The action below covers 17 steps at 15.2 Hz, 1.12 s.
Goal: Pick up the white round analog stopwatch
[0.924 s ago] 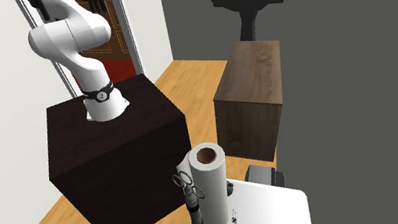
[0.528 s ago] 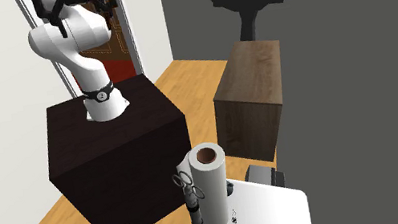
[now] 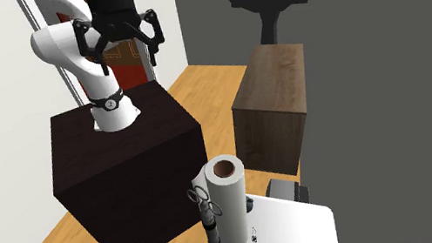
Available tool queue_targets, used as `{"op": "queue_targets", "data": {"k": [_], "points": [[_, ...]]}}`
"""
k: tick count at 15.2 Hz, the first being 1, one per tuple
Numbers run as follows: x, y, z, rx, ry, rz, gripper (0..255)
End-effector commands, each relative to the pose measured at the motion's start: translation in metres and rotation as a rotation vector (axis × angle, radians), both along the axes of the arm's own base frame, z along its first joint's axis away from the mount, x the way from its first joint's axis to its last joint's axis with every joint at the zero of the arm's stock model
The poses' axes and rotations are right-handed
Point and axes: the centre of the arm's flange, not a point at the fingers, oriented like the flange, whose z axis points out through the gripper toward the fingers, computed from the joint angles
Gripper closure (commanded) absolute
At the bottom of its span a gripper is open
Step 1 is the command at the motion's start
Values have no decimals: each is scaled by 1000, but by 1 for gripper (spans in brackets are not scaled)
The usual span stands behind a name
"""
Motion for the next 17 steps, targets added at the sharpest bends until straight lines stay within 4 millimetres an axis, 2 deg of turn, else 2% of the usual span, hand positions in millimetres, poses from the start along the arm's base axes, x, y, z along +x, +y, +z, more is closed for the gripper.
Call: {"op": "queue_targets", "data": {"k": [1, 17], "points": [[18, 12, -17, -4, -18, -11, 0], [170, 70, -133, -45, -141, -100, 0]]}}
